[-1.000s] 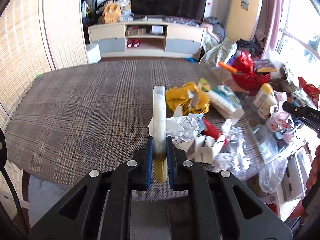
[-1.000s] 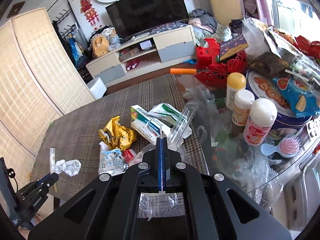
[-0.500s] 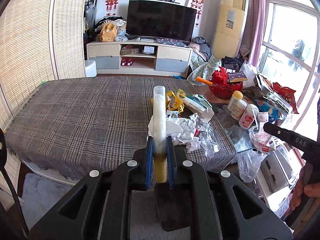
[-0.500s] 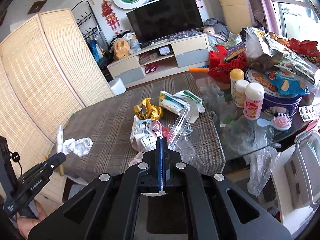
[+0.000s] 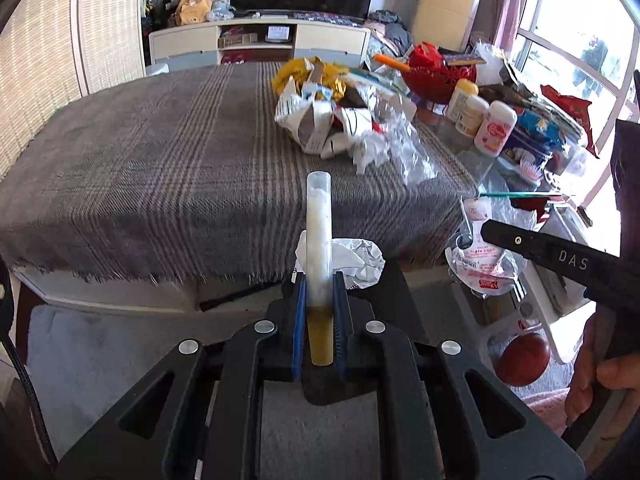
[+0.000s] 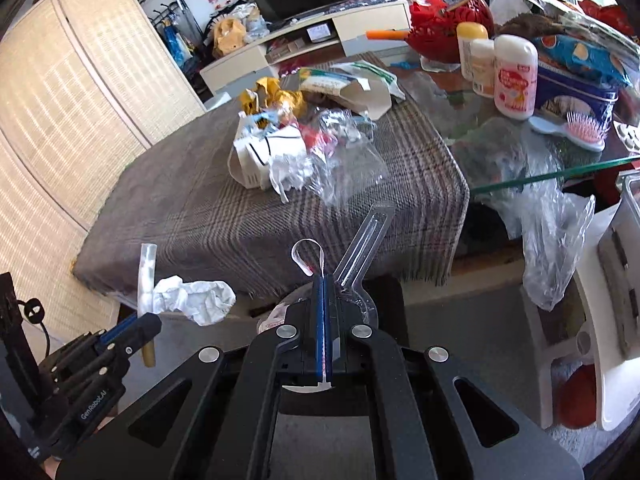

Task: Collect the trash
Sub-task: 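Carry both items down to the dark bin and open both tools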

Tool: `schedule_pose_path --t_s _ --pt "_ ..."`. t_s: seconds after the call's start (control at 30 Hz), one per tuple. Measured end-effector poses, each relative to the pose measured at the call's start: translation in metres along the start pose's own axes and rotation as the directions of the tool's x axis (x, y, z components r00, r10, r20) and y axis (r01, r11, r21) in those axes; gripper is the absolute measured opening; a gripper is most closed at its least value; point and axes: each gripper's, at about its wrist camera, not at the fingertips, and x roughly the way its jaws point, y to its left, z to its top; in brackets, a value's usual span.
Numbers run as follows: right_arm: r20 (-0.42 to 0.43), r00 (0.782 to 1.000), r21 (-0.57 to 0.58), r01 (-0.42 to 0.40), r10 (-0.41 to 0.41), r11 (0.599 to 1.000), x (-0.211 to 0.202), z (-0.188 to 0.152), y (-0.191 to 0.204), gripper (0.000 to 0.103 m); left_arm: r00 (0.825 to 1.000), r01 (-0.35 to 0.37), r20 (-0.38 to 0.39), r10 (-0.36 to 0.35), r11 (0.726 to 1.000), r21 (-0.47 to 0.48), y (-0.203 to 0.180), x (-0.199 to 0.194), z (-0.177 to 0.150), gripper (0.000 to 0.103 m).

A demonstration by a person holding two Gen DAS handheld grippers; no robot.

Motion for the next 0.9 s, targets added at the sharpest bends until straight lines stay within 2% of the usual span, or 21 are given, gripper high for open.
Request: schedule_pose_path --t_s 0.17,0.33,0.57,0.6,0.67,0.73,0.8,0.83,0.87,0.9 --pt "-0.071 0.997 0.004 0.029 -0.028 1.000 0.032 -0.015 -0.008 0.002 0.996 0.021 -0.090 -0.021 1.000 0.003 -0.002 0.043 -0.026 0.012" --pt "-0.168 0.985 0.025 0.046 -0.041 0.999 0.066 -0.026 -0.016 0.002 0.984 0.051 -0.172 -0.049 0.999 0.004 -0.008 0.073 -0.038 0.012" --pt "-0.239 0.970 0.056 0.053 -0.039 0.997 0.090 -0.033 -0.019 0.006 0.973 0.064 -0.223 -0.063 0.998 -0.005 -0.009 0.093 -0.042 0.013" --pt "-0.243 0.969 0.054 0.059 -0.044 0.997 0.091 -0.034 -0.018 0.006 0.972 0.059 -0.226 -0.058 0.998 -0.003 -0.009 0.094 -0.043 0.020" --pt "-0.248 0.967 0.051 0.070 -0.055 0.996 0.094 -0.033 -0.018 0.006 0.973 0.055 -0.223 -0.054 0.998 -0.002 -0.008 0.095 -0.044 0.045" --pt "-0.253 0.965 0.041 0.086 -0.073 0.995 0.096 -0.033 -0.016 0.007 0.976 0.046 -0.211 -0.045 0.999 0.001 -0.008 0.093 -0.044 0.059" --pt "-0.255 0.963 0.039 0.098 -0.085 0.994 0.096 -0.032 -0.019 0.035 0.979 0.038 -0.203 -0.036 0.999 0.002 -0.007 0.091 -0.044 0.067" --pt "-0.249 0.964 0.041 0.107 -0.094 0.993 0.096 -0.031 -0.021 0.073 0.980 0.032 -0.198 -0.031 0.999 0.003 -0.006 0.090 -0.044 0.073" --pt "-0.228 0.967 0.042 0.122 -0.109 0.992 0.093 -0.030 -0.024 0.089 0.981 0.022 -0.193 -0.021 1.000 0.002 -0.004 0.089 -0.044 0.081" --pt "-0.194 0.971 0.034 0.148 -0.139 0.988 0.087 -0.028 -0.024 0.089 0.982 0.013 -0.188 -0.013 1.000 0.001 -0.003 0.088 -0.043 0.084"
